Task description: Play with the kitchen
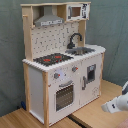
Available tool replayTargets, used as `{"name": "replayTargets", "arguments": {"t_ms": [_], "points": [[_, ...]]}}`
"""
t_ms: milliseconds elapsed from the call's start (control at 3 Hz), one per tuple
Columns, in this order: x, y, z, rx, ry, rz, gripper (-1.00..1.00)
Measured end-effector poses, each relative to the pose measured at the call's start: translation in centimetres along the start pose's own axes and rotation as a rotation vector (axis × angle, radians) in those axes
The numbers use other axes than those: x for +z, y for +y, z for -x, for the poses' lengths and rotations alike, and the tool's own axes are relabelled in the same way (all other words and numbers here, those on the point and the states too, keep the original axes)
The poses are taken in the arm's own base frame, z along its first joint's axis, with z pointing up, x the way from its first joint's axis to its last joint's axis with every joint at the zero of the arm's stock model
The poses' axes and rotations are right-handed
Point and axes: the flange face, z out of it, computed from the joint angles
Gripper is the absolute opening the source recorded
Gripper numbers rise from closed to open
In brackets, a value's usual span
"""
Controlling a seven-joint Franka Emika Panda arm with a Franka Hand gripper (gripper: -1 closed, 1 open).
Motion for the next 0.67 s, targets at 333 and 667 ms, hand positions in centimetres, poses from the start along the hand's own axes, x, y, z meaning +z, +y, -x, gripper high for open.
{"name": "replayTargets", "arguments": {"t_ms": [333,667], "points": [[1.04,-0.97,-0.79,-0.025,-0.026,0.027,1.00],[1.99,-1.71,-1.41,-0.043,-0.048,0.056,1.00]]}}
